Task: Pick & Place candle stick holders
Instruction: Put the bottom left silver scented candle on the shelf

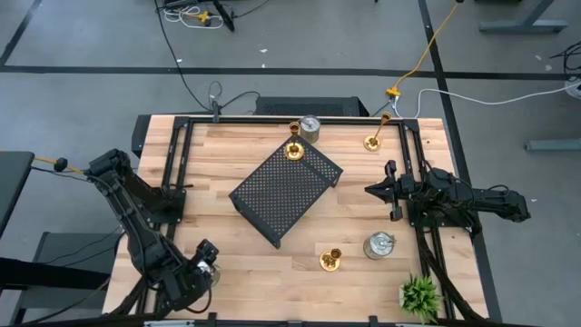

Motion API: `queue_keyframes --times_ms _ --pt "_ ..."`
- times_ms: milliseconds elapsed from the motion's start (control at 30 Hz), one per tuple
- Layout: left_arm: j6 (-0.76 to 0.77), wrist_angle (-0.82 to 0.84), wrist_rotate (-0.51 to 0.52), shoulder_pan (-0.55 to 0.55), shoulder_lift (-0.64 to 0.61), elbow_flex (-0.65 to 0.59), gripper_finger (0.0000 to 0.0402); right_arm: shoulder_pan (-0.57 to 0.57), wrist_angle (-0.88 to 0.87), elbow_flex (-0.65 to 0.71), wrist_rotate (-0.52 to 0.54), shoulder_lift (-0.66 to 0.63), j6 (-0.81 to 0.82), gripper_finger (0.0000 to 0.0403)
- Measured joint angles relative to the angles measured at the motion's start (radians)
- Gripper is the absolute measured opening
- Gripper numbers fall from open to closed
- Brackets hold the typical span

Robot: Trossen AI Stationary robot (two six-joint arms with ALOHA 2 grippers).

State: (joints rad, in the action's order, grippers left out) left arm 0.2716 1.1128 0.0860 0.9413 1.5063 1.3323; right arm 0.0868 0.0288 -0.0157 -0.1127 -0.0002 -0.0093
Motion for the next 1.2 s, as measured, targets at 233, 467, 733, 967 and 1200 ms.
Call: queue_keyframes --times_ms 233,467,733,967,1200 --pt "-0.032 0.024 0.007 0.0 0.0 0.0 0.0392 0.0 0.0 0.0 0.0 0.0 0.0 0.0023" --pt "-0.032 0.024 0.031 0.007 -0.001 0.0 0.0392 0.0 0.0 0.0 0.0 0.0 0.0 0.0023" --pt "-0.033 0.017 0.051 0.033 -0.002 0.0 0.0392 0.0 0.0 0.0 0.0 0.0 0.0 0.0023" --pt "-0.02 -0.022 0.052 0.039 -0.003 -0.027 0.0392 0.0 0.0 0.0 0.0 0.0 0.0 0.0023" --pt "0.016 -0.069 0.03 0.039 -0.008 -0.134 0.0392 0.0 0.0 0.0 0.0 0.0 0.0 0.0023"
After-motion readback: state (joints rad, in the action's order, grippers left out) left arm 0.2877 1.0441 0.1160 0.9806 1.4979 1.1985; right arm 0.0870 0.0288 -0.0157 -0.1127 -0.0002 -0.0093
